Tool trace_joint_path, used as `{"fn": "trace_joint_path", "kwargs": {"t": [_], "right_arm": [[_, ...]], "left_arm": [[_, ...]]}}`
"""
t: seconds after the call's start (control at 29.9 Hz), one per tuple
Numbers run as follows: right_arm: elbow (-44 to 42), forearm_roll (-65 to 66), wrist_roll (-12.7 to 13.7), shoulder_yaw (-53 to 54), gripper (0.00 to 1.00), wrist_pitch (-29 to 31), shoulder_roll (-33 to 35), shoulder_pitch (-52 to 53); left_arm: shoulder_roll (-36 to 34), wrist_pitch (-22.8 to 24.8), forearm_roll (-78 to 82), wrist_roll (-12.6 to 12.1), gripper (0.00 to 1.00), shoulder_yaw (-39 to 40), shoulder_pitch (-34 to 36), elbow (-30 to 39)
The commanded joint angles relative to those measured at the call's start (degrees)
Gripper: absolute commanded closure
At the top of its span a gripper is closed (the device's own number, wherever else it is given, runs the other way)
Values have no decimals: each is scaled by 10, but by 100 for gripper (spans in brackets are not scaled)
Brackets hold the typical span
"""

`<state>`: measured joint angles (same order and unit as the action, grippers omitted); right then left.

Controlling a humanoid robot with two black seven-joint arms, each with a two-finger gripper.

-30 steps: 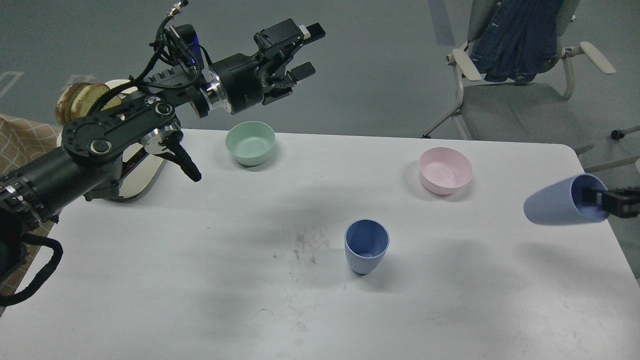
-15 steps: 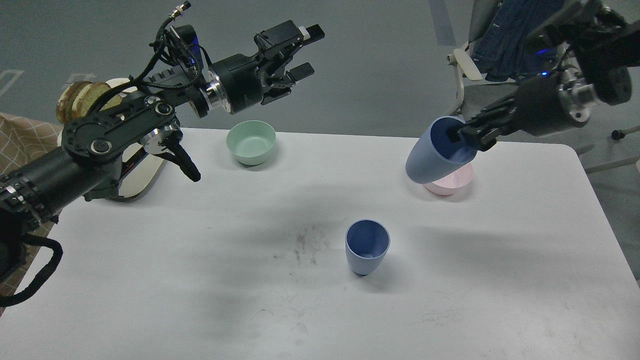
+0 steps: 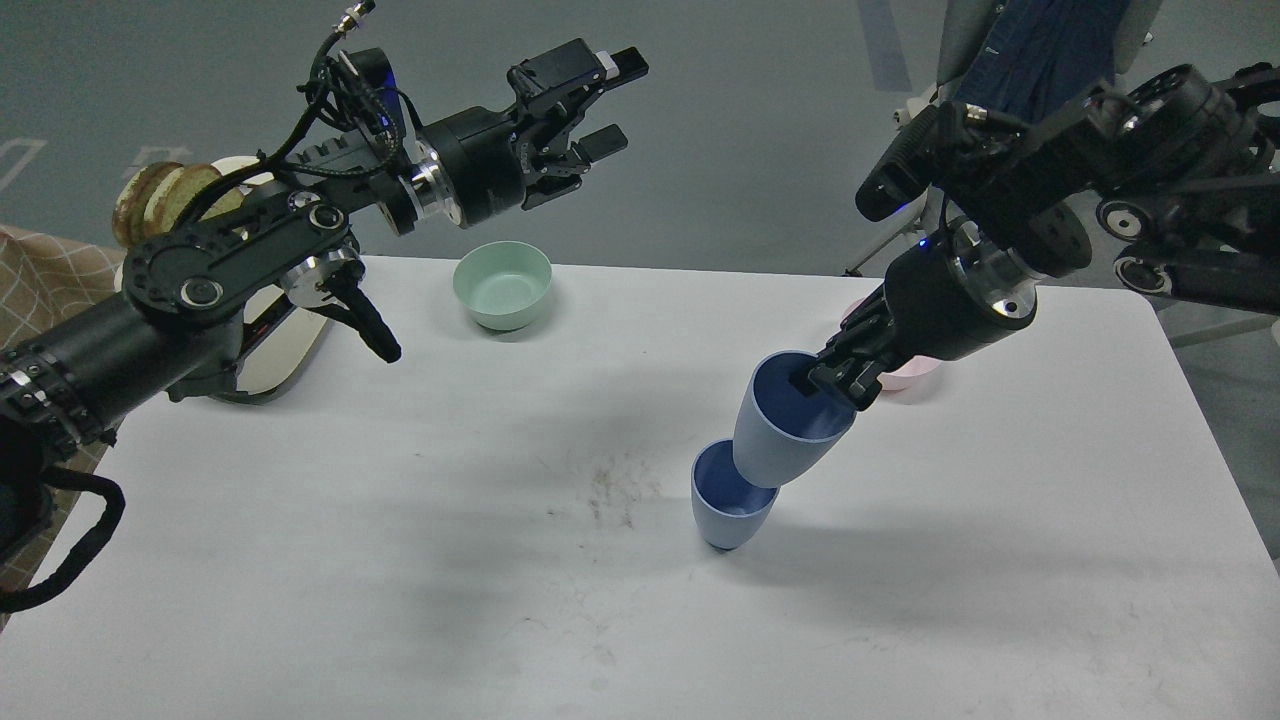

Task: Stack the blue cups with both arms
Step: 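Lower the held cup with the right gripper into the centered blue cup, then open the right gripper and withdraw it upward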

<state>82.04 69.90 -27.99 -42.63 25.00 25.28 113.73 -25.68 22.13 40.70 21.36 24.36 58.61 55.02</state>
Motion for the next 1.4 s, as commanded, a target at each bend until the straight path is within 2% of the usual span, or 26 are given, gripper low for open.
{"fn": "trace_joint_path", "kwargs": {"t": [0.0,0.84,0.87,0.9,0.94,0.97,1.1,1.2,1.37], "right_arm": [[-5,0,0,-3,100,-4,-15,-11],[-32,-19,0,-3,99,-38,-27,-50],[-32,-20,0,-3,87,-38,-29,-51],[-32,-20,0,-3,87,-38,-29,-51],[-32,-20,0,-3,77,-39,-29,-53],[-32,-20,0,-3,71,-38,-29,-54],[-35,-20,0,-3,65,-38,-29,-54],[-36,-20,0,-3,64,-39,-29,-54],[-38,-48,0,2,54,-40,-20,-46]], "left_arm": [[-1,-1,-1,1,4,1,0,0],[-2,-1,-3,1,4,2,-1,0],[-2,-1,-3,1,4,2,-1,0],[-2,-1,-3,1,4,2,-1,0],[-2,-1,-3,1,4,2,-1,0],[-2,-1,-3,1,4,2,-1,0],[-2,-1,-3,1,4,3,-1,0],[-2,-1,-3,1,4,3,-1,0],[-2,-1,-3,1,4,3,-1,0]]}}
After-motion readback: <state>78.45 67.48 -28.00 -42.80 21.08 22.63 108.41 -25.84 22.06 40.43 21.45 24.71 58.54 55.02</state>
